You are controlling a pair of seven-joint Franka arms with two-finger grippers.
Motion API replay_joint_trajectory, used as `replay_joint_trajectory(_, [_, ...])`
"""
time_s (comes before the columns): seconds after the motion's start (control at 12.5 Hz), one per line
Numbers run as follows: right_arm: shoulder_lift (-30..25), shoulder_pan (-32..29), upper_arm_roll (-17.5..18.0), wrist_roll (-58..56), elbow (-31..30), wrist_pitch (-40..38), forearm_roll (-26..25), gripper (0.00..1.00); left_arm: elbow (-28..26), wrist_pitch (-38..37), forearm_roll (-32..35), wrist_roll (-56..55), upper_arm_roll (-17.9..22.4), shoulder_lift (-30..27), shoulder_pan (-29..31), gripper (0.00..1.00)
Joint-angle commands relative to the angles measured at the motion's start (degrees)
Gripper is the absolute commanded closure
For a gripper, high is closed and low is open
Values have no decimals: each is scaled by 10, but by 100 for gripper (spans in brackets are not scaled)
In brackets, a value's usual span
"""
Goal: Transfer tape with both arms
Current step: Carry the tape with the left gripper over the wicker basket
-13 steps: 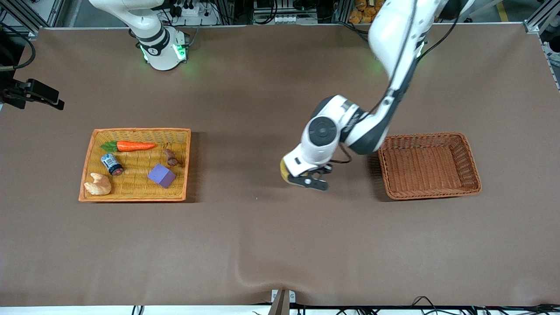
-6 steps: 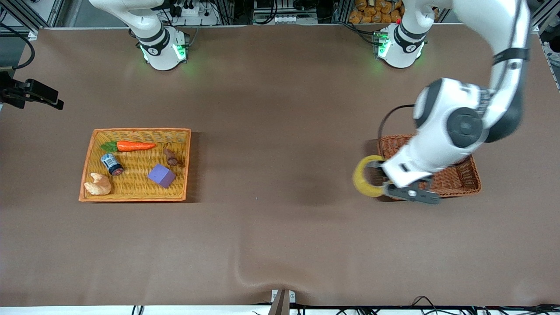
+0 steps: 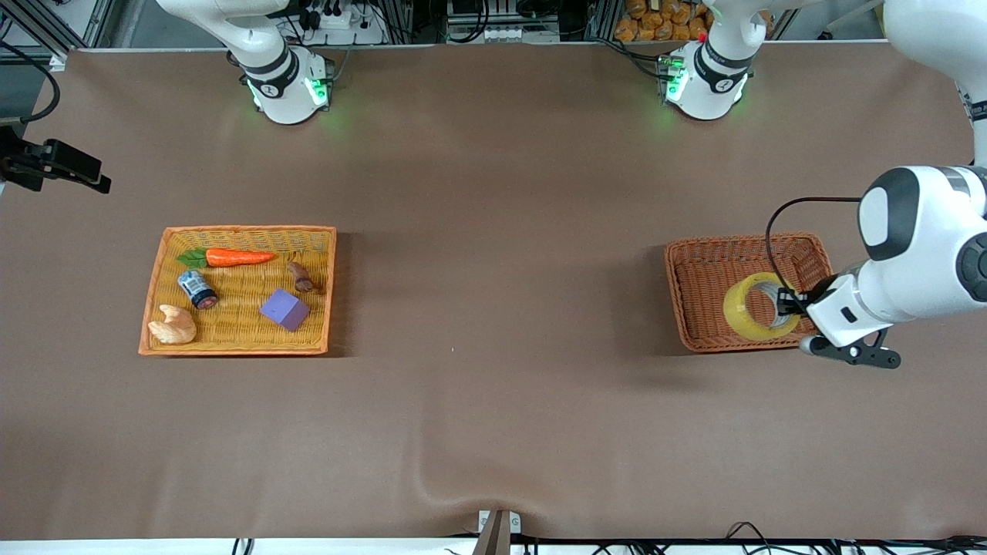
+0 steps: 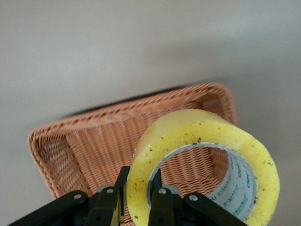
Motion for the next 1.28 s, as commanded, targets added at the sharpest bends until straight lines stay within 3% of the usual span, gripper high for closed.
replay_joint_trajectory(0.0, [-2,-5,5,-2,1,-2,-10,0,-49,15,12,-1,-9,-9,31,100])
replay_joint_trajectory(0.32, [-2,-3,5,-2,1,1,-11,0,-181,171,13,0,-8,-7,58,100])
replay_joint_trajectory(0.64, [-2,-2,5,-2,4,10,-7,0,-196,215,60,1,-8,22,69,100])
replay_joint_trajectory(0.72, [-2,-2,5,-2,3,9,-7,0,-196,216,66,1,-8,28,69,59])
replay_joint_trajectory(0.8, [-3,-2,5,-2,4,6,-7,0,-194,216,76,2,-8,28,68,1])
replay_joint_trajectory(0.96, [-3,-1,5,-3,3,5,-8,0,-169,213,94,1,-9,24,59,0])
replay_joint_trajectory(1.2, [-4,-2,5,-4,3,0,-9,0,-62,159,95,3,-11,13,58,0])
